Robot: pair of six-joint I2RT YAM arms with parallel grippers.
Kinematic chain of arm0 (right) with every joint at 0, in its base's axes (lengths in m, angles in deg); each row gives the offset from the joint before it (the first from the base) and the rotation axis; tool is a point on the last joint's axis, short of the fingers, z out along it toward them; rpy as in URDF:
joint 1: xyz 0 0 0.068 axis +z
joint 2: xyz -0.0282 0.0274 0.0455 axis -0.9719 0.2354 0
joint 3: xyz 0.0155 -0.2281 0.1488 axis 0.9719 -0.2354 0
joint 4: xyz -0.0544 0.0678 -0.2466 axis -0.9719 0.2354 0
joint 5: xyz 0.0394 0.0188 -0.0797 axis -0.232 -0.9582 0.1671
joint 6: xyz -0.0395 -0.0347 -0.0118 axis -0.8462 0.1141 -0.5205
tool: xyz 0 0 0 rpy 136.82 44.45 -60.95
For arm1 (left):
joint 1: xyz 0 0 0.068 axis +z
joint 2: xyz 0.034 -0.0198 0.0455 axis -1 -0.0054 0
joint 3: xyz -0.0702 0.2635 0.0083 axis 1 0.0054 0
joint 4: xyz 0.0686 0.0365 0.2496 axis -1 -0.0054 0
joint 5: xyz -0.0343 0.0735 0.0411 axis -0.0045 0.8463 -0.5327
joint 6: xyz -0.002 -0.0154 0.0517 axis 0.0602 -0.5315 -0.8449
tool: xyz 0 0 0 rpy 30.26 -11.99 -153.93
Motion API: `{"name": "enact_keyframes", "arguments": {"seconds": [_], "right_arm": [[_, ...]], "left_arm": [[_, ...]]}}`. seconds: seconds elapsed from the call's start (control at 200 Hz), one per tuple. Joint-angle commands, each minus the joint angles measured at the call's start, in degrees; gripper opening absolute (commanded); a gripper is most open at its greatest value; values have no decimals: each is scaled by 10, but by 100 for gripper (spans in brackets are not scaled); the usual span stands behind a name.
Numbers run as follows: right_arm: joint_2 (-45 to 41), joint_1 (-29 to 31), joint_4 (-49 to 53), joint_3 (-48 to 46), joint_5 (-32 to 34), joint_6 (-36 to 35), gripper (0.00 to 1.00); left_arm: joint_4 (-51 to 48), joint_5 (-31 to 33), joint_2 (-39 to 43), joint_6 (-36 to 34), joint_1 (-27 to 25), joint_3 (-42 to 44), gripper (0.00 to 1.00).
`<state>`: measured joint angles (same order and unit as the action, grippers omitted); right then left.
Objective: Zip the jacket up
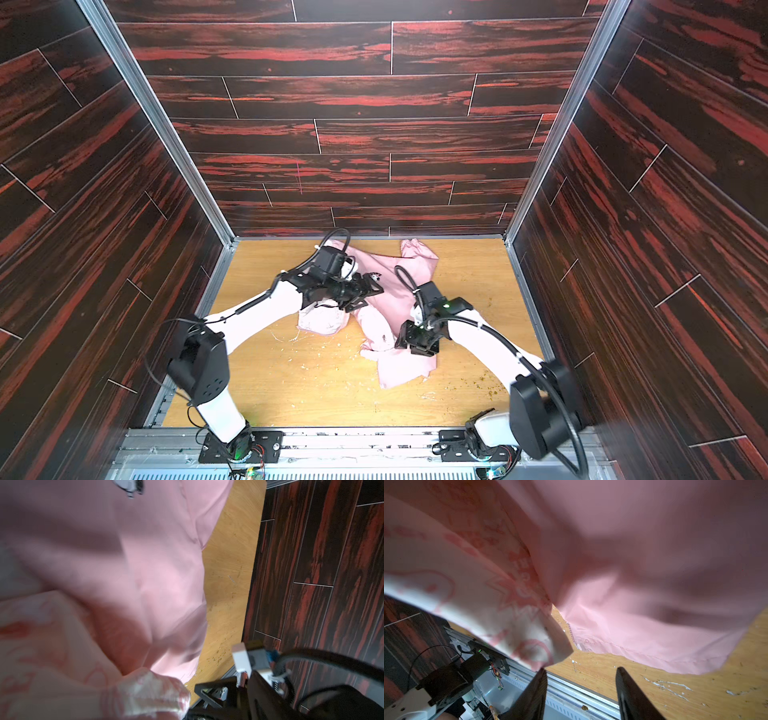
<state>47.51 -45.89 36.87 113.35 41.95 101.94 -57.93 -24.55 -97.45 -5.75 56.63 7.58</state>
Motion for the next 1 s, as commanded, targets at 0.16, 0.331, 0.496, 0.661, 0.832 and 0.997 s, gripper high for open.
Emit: {"name": "enact_keyframes", "arguments": {"seconds": [0.16,0.331,0.496,0.661,0.832,0.997], "right_arm": [[66,34,-11,64,6,-7,55],[71,37,-12,91,12,-21,55],[75,41,-48,97,-6,-26,53],[119,44,-63,107,6,-27,54],[145,43,-68,113,30,-32,55],[165,44,-84,100,34,-34,53]], "left_arm": [[-48,-7,14,-28,20,24,77],[-36,-14,-7,-20,21,11,77],[-30,-24,-36,-18,20,-10,75],[-39,-31,-48,-26,21,-27,74],[-61,-22,-32,-34,31,-26,73],[-86,-9,28,-40,63,1,73]]}}
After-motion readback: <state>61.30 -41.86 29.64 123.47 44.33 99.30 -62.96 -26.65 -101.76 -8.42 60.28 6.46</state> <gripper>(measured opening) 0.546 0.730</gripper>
